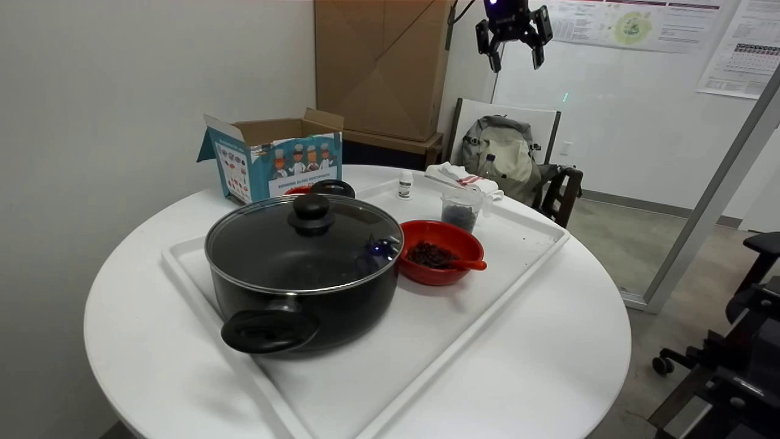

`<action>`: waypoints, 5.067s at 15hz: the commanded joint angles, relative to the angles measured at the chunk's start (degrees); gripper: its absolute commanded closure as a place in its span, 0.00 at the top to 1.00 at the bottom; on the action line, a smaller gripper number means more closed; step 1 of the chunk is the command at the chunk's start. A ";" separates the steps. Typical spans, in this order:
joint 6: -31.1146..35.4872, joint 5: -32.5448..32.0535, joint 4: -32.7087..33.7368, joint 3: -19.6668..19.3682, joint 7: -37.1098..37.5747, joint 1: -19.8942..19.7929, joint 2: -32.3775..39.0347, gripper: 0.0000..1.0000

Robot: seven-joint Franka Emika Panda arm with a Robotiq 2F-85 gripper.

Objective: Pick up the jug and pour its contents in the red bowl

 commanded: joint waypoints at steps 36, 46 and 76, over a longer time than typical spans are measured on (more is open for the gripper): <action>13.42 4.78 -8.03 -3.59 19.01 5.32 14.22 1.00; 23.98 5.01 -14.16 -3.91 19.76 3.65 13.25 1.00; 26.50 8.72 -21.93 -2.80 20.29 3.03 6.73 0.71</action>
